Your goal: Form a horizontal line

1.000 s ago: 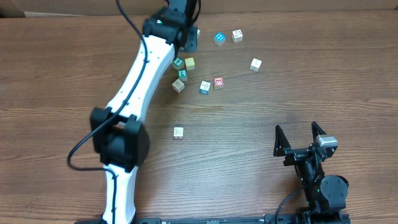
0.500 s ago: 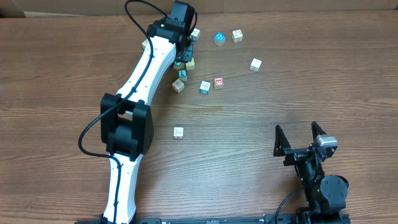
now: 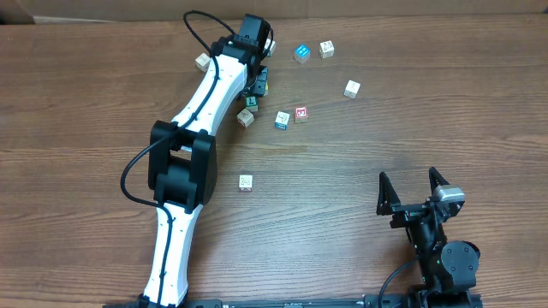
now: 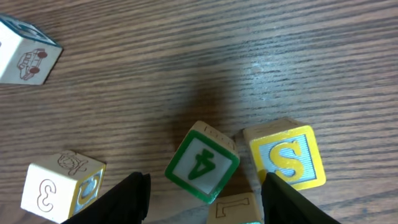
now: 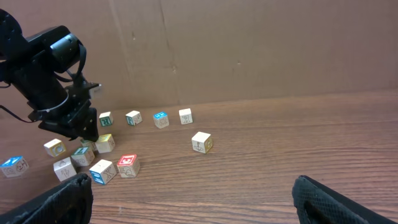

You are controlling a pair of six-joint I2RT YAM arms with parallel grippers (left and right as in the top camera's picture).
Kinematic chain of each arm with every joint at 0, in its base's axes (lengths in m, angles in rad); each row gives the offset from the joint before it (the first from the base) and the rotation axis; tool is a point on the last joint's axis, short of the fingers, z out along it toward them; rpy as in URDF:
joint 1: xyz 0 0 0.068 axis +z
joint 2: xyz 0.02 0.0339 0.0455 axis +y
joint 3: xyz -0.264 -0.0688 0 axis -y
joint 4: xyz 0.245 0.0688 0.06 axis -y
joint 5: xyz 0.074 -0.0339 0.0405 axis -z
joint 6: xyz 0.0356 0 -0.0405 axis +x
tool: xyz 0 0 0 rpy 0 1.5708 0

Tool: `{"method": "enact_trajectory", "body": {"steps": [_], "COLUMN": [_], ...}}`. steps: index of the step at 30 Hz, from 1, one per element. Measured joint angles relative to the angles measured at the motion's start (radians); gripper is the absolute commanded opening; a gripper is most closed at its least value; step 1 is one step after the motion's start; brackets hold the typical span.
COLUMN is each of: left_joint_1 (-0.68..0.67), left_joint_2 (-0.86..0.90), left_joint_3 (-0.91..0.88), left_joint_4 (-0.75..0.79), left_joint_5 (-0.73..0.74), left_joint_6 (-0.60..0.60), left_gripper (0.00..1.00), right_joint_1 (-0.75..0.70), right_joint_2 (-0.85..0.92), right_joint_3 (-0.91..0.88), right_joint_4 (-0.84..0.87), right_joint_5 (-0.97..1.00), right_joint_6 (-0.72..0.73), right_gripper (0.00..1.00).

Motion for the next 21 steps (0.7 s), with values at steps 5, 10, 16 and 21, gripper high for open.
{"method": "enact_trajectory", "body": {"steps": [5, 10, 16, 21], "left_joint_1": [0.0, 0.0, 0.003, 0.006], "left_joint_2": [0.002, 0.004, 0.006, 0.006], "left_joint_3": [0.0, 0.0, 0.0, 0.0], "left_joint_4": [0.016, 0.016, 0.028, 0.027], "left_joint_5": [0.0, 0.0, 0.0, 0.0], "left_joint_6": [0.004, 0.014, 0.017, 0.019], "left_gripper": [0.48, 0.38, 0.42, 0.48], "right_joint_1": [0.0, 0.0, 0.0, 0.0], "right_joint_2": [0.0, 0.0, 0.0, 0.0], "right_joint_3": [0.0, 0.0, 0.0, 0.0], "right_joint_4": [0.0, 0.0, 0.0, 0.0], "right_joint_5": [0.0, 0.0, 0.0, 0.0], "right_joint_6": [0.0, -0.001, 0.0, 0.0], "right_gripper": [1.0, 1.0, 1.0, 1.0]}}
